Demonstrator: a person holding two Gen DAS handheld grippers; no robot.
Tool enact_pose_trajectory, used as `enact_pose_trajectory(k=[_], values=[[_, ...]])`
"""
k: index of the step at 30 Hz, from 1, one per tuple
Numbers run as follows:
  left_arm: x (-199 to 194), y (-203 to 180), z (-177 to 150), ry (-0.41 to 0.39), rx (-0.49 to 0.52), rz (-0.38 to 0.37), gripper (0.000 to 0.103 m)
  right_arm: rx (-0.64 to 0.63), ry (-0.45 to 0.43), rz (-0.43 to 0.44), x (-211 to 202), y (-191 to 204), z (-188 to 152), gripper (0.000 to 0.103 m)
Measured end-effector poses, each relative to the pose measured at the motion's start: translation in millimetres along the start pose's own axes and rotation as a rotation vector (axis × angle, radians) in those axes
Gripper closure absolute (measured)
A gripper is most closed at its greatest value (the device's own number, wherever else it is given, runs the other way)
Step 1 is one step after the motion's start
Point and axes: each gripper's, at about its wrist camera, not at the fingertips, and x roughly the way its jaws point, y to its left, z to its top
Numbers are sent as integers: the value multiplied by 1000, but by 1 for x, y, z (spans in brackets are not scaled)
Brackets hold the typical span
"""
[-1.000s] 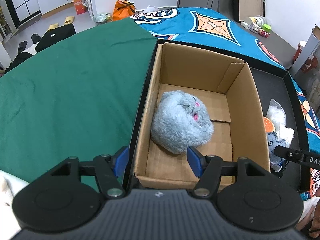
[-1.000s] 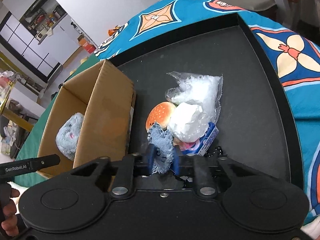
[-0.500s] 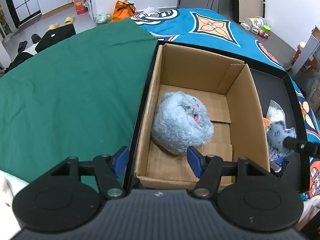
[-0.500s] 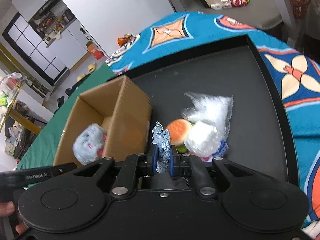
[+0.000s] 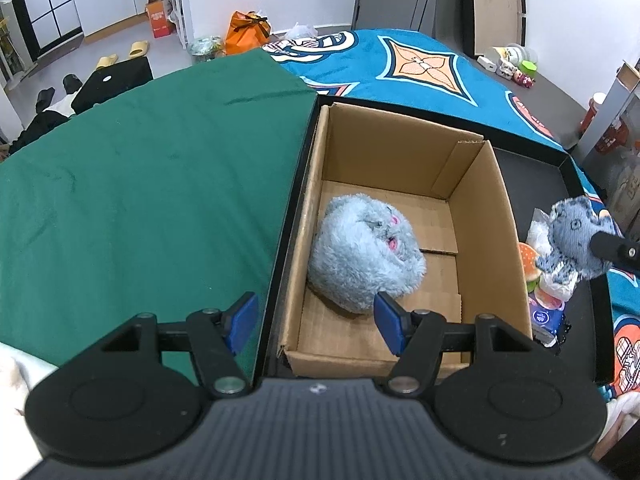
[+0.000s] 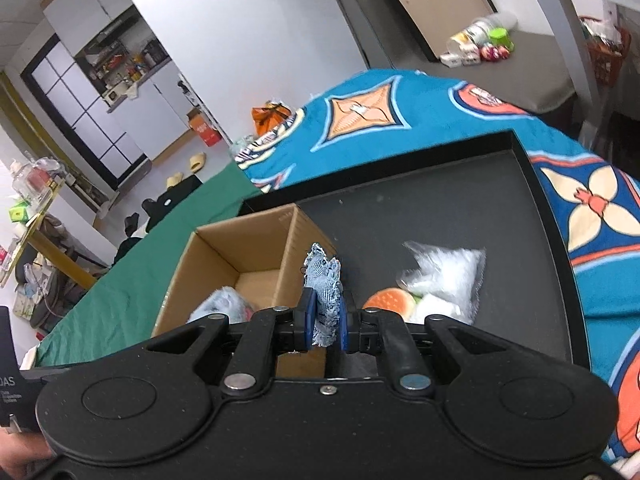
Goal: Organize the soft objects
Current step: 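Carry the grey-blue plush with the right gripper and release it into the box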
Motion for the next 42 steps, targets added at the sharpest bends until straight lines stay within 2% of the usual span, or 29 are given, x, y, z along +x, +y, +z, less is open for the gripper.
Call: enact_pose_trajectory(k=[11, 15, 17, 25, 28, 32, 38, 39, 42], values=[[0, 11, -1, -24, -28, -34, 41, -97, -55, 42, 0, 30, 8, 91], [2, 17, -3, -30, -39, -54, 45, -116, -57, 50, 5, 40, 11, 91], [4, 20, -3, -31, -44, -62, 48, -124, -53, 52, 8, 45, 11, 91], [13, 28, -3, -23, -73, -89, 77, -140, -31, 50, 24, 61, 13, 91], [15, 31, -4, -22, -88, -98, 84, -154, -25, 55, 30, 70, 14, 91], [16, 35, -4, -19, -88, -108, 90, -164, -19, 65, 38, 80, 15, 91], [17, 41, -3, -11, -100, -134, 90, -177, -22, 93, 45, 97, 19, 89], [18, 42, -3, -10, -103, -137, 90, -177, -26, 106, 45, 100, 19, 83], [18, 43, -2, -7, -108, -142, 90, -195, -7, 114, 49, 107, 21, 56]])
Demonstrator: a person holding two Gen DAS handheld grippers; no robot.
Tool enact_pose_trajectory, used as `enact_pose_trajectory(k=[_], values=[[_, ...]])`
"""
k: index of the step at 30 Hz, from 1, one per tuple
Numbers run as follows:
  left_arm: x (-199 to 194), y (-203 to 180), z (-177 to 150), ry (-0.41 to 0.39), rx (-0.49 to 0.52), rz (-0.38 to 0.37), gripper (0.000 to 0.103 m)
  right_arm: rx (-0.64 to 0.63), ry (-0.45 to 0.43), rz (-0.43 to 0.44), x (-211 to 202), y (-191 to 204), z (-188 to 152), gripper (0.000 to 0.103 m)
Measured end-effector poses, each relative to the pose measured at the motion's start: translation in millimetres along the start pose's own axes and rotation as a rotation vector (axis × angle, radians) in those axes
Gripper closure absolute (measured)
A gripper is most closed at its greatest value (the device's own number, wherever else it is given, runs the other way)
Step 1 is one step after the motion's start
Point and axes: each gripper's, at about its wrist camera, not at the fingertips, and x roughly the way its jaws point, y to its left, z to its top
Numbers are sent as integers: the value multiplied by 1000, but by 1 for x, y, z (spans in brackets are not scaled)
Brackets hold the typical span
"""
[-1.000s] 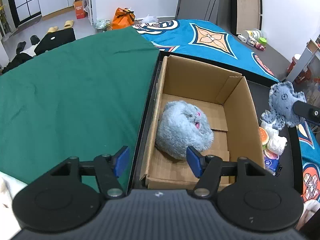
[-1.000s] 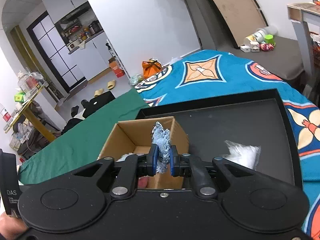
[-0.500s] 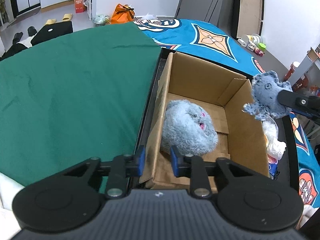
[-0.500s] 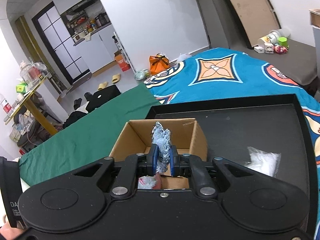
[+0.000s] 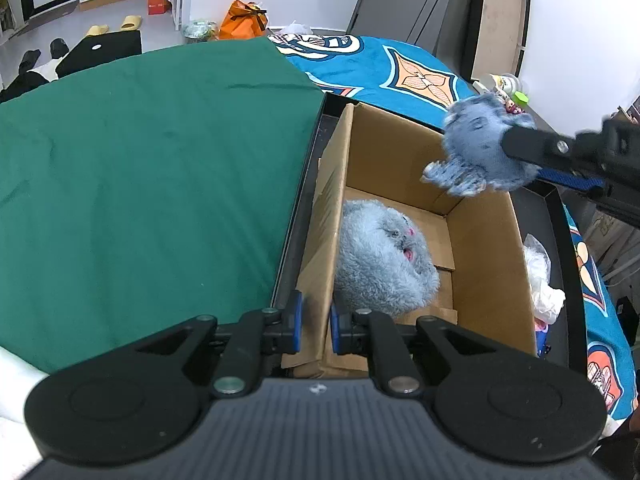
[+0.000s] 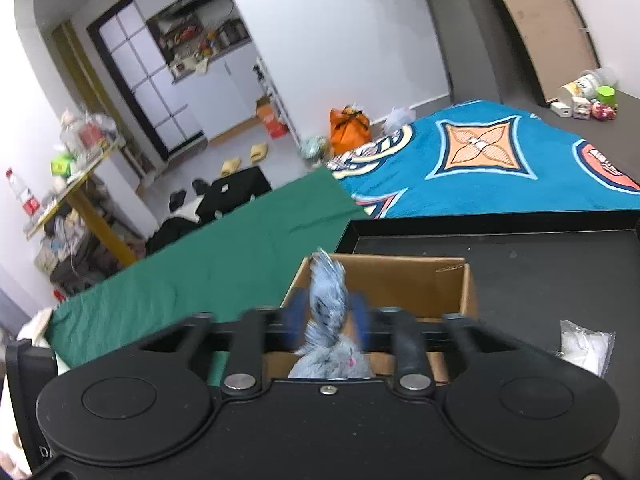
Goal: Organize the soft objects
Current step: 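Carry the grey-blue plush with the right gripper and release it into the box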
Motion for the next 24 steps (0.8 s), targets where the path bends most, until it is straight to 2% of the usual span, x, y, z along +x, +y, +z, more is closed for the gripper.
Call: enact_pose_trajectory(k=[8, 17, 20, 24], values=[[0, 1, 2, 2, -8, -8, 90, 39, 32, -38, -7, -17, -15, 55], [-6, -6, 3, -5, 11, 15, 85, 73, 42, -110, -27, -41, -31, 55], [-8, -9, 2, -4, 13, 22, 81, 83, 36, -129, -33, -50, -34, 55], [-11, -15, 3, -10, 28, 47, 67, 100, 36, -156, -40, -64, -37, 55]])
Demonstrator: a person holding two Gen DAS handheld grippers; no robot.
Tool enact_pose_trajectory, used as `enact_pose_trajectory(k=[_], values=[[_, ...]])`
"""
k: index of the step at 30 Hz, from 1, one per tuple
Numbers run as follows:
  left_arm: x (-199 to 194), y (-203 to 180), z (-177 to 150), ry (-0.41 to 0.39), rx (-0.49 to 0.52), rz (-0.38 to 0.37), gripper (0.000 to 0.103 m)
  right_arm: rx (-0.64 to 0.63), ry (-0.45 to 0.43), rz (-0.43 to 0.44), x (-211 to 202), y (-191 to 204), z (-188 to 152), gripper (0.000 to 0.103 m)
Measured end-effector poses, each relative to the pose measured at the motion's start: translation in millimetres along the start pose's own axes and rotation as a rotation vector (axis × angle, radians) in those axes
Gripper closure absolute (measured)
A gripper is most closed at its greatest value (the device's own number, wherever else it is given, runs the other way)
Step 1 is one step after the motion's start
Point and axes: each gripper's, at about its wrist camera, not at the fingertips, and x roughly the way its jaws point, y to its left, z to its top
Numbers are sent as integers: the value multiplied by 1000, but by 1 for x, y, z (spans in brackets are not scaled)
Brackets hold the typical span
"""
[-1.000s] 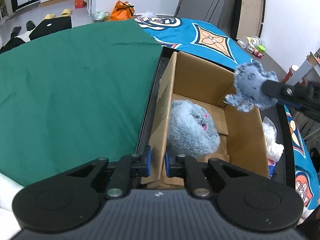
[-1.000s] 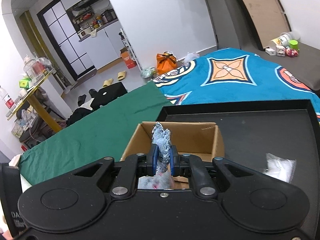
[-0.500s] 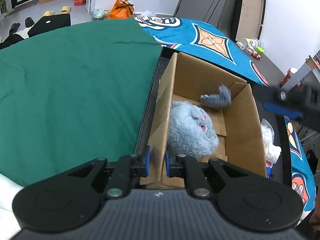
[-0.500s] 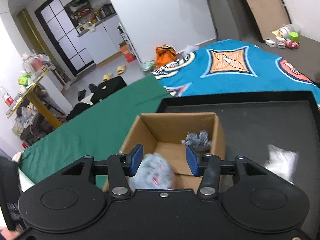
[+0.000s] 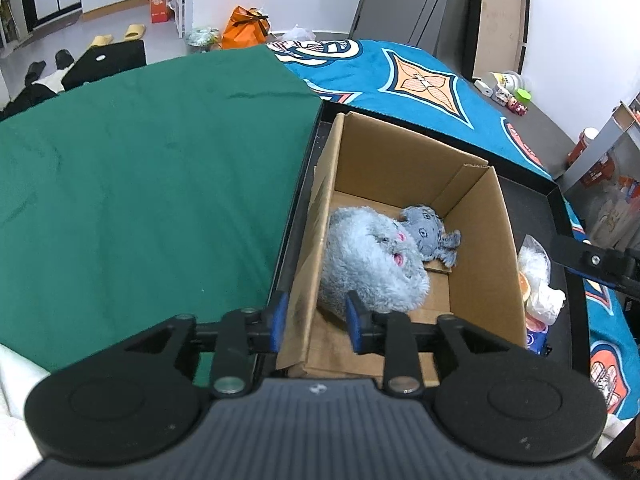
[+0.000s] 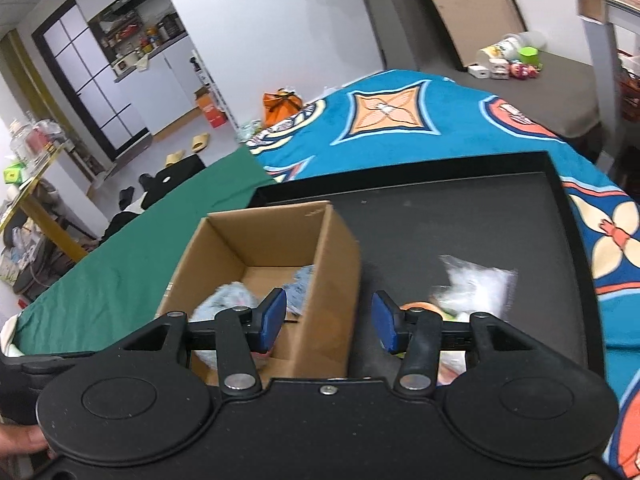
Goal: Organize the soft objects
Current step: 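Carry the grey-blue plush with the right gripper and release it into the box, then grasp the white cloth item beside the burger toy with the right gripper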
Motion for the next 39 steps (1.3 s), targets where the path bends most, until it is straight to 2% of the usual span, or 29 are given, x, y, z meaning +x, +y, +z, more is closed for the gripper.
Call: enact_pose_trajectory(k=[4, 9, 24, 31, 39], values=[[-3, -6, 0, -6, 10, 16, 53, 27, -1, -16, -2, -14, -2, 49], [-5, -13, 0, -8, 30, 35, 45, 48, -3, -39, -3, -28, -6, 45], [0, -32, 2, 12, 76, 62, 38, 100, 20, -109, 7, -67, -14, 33], [5, -40, 1, 24, 96, 81, 37, 139, 55, -105, 21, -86, -23, 33], [10, -46, 1, 40, 112, 110, 36, 202, 63, -60, 33, -103, -34, 33]])
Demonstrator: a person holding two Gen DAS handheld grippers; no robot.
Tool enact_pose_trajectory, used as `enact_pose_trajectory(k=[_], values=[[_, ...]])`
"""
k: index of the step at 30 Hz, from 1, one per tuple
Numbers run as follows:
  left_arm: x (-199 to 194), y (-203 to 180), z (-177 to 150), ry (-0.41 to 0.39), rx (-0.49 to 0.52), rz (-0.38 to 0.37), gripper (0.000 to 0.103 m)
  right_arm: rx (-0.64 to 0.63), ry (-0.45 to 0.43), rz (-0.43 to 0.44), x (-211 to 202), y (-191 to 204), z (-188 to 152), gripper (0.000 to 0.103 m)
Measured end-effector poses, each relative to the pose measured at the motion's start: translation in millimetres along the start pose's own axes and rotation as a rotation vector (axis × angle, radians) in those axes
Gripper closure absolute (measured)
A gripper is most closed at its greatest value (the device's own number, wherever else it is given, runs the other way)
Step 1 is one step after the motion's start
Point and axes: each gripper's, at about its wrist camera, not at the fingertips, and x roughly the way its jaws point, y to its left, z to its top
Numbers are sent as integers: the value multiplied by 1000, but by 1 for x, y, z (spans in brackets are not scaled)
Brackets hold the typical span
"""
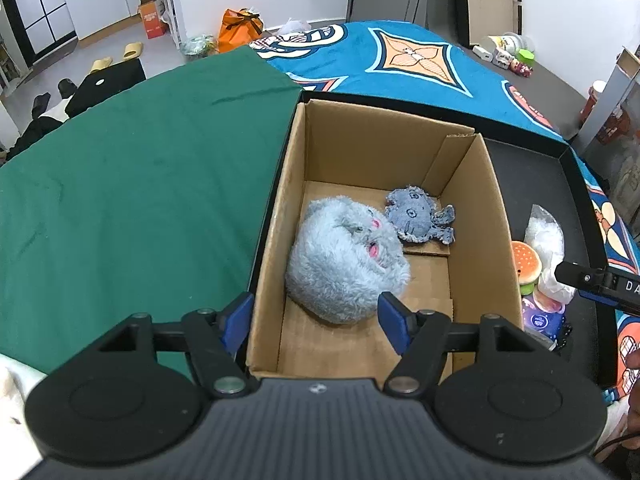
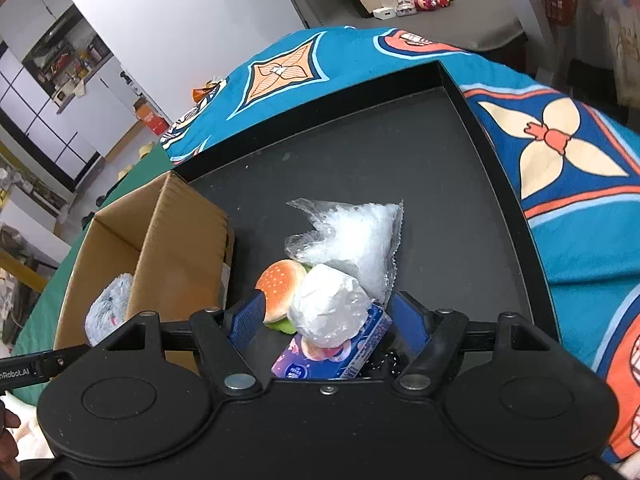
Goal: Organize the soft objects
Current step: 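Grasp the white cloth item beside the burger toy with the right gripper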
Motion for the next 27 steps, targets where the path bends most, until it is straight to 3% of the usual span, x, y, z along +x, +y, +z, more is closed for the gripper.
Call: enact_pose_trajectory(k=[14, 17, 18, 27], values=[[1, -8, 2, 9, 16, 31, 36, -41, -35, 22, 3, -1, 1, 34], [1, -8, 2, 14, 18, 31, 36, -44, -9, 20, 9, -2, -2, 55], [1, -8, 2, 16, 17, 30, 36, -50, -7, 12, 9, -2, -2, 67], [-3, 0, -1, 8, -1, 23, 36, -63, -33, -16, -8, -3, -1, 67]])
